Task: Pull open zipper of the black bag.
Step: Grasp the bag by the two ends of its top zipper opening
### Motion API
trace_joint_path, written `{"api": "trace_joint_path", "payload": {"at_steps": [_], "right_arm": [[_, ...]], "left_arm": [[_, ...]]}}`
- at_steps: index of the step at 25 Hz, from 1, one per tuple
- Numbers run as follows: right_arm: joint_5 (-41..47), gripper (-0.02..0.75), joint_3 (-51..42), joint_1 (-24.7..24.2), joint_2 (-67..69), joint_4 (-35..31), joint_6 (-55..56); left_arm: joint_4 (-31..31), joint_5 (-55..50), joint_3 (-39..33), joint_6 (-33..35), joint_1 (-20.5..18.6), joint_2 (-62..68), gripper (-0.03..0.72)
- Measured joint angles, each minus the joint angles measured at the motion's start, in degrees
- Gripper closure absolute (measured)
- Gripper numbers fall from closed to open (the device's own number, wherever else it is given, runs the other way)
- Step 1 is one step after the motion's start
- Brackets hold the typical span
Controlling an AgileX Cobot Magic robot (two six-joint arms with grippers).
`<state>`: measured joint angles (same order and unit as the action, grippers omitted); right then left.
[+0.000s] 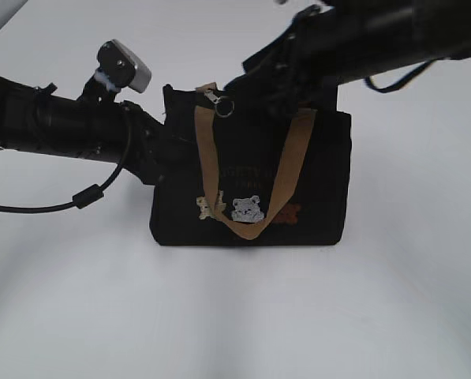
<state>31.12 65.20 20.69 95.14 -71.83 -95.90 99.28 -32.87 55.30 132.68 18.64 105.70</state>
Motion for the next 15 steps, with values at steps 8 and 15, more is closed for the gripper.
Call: {"api": "trace_joint_path", "payload": {"at_steps": [8,15], "right_arm": [[-3.5,0.703,6.2,2.9,9.2,14.7,21.1],[12.7,0.678,6.4,-15.1,0.9,35.9,55.7]], "left_arm": [[0.1,0.0,0.0,0.0,0.0,0.1,0.623],[0.3,0.1,0.1,-2.0,0.2,0.1,0.619]]}}
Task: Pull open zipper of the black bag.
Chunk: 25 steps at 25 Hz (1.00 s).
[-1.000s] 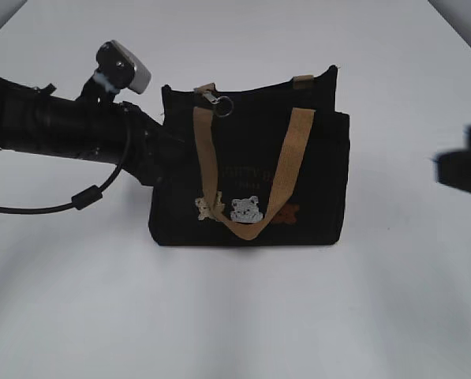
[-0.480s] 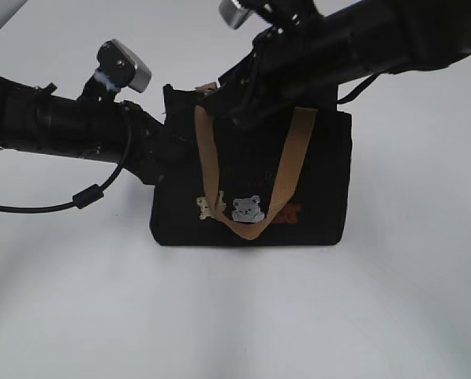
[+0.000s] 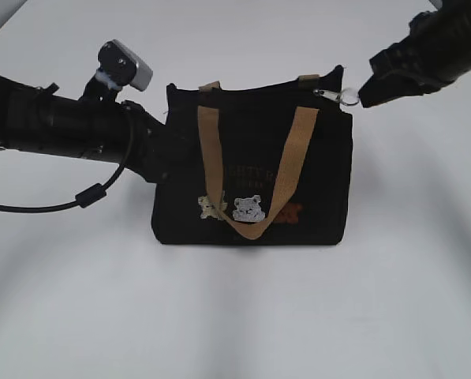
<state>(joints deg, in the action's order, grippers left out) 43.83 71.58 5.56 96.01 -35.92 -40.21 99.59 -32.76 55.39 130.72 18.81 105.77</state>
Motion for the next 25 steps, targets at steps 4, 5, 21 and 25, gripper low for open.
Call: {"api": "trace_joint_path", "payload": {"at_steps": [4,5,21,25], "right_arm": [[12.0,0.291,0.0,0.0,-2.5,1.5,3.9],[14.9,0.216,0.0,0.2,-3.6,2.3,6.4],[24.5,0.211,-30.6,0.2,-59.5,28.9,27.9],[24.5,0.211,-40.4,0.2,-73.7,29.6,28.5]], "left_arm": [[-7.7,2.4,0.0,-17.8,0.2,-0.9,0.393],[-14.1,2.8,0.0,-27.9,0.2,-1.8,0.317],[-91.8,-18.0,-11.0,-129.3,0.2,-62.6,0.432],[-98.4,-25.8,-15.5,-132.4,0.2,-79.7,0.442]]}}
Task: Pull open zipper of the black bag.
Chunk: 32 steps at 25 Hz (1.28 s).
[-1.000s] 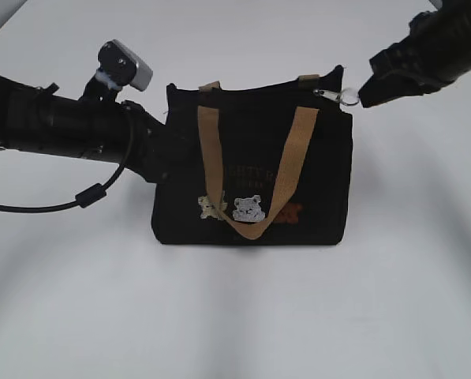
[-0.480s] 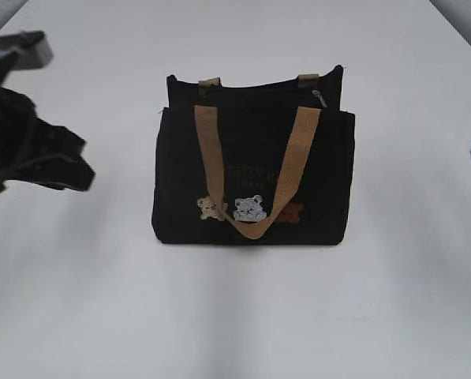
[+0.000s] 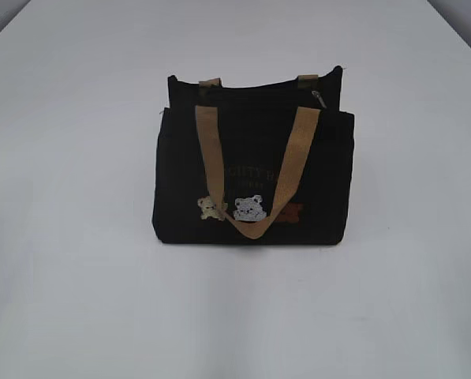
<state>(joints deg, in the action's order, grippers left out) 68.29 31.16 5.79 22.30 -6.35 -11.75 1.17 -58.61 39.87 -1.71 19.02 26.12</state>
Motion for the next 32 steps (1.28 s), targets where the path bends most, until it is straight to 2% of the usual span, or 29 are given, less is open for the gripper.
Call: {"api": "trace_joint_path", "payload": {"at_steps": [5,10,22,24,29,32], "right_arm": [[-3.9,0.241,-1.8,0.0,-11.8,0.1,0.1],[-4.8,0.282,-3.2,0.0,-17.7,0.0,0.2],[-5.3,0.332,-3.3,0.0,-22.7,0.0,0.3],[-5.3,0.335,-3.3,-0.1,-22.7,0.0,0.3],[-5.3,0.337,-3.3,-2.3,-22.7,0.0,0.3],[-5.3,0.337,-3.3,-2.5,-22.7,0.0,0.3]], "left_arm": [[-1.2,-2.7,-8.2,-0.5,0.0,-16.2,0.449],[-1.2,-2.4,-9.6,0.1,0.0,-25.0,0.449],[-1.2,-2.1,-9.7,0.7,-0.1,-26.7,0.449],[-1.2,-2.1,-9.7,0.7,-1.6,-26.7,0.449],[-1.2,-2.1,-9.7,0.7,-11.6,-26.7,0.45],[-1.2,-2.1,-9.7,0.7,-13.0,-26.7,0.452]]}}
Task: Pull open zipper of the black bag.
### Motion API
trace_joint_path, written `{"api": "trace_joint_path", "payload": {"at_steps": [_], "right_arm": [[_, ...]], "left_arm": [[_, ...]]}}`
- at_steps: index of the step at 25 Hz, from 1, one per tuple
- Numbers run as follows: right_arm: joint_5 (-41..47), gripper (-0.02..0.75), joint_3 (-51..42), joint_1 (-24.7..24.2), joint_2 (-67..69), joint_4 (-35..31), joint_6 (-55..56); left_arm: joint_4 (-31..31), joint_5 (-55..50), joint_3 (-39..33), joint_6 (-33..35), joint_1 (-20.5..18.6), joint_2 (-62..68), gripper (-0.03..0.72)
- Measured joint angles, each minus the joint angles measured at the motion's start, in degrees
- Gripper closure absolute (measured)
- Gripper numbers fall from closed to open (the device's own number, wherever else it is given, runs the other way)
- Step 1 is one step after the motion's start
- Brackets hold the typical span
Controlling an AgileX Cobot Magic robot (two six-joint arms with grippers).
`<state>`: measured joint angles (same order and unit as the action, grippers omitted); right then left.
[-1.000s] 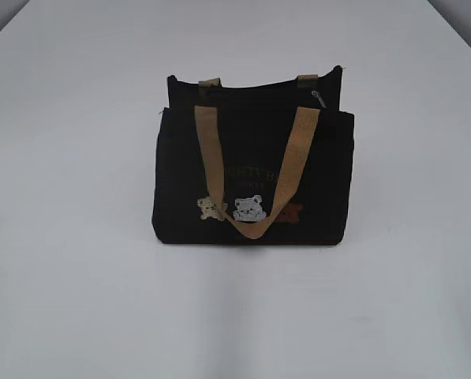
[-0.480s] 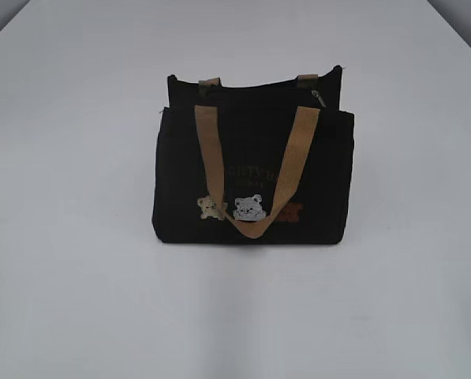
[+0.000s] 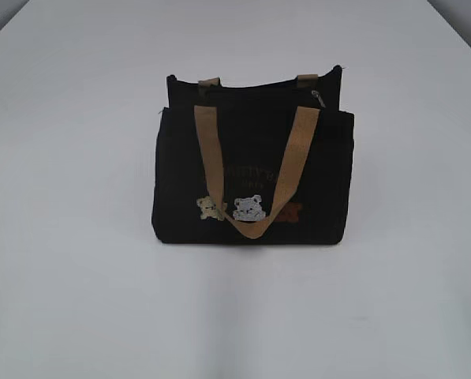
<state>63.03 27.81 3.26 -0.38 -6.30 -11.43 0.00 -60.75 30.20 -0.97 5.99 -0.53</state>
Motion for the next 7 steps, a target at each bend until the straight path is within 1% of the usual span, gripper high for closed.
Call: {"api": "trace_joint_path", "payload": {"at_steps": [7], "right_arm": [[0.0,0.337,0.0,0.0,0.0,0.0,0.0]], "left_arm": [[0.0,0.0,0.0,0.0,0.0,0.0,0.452]]}}
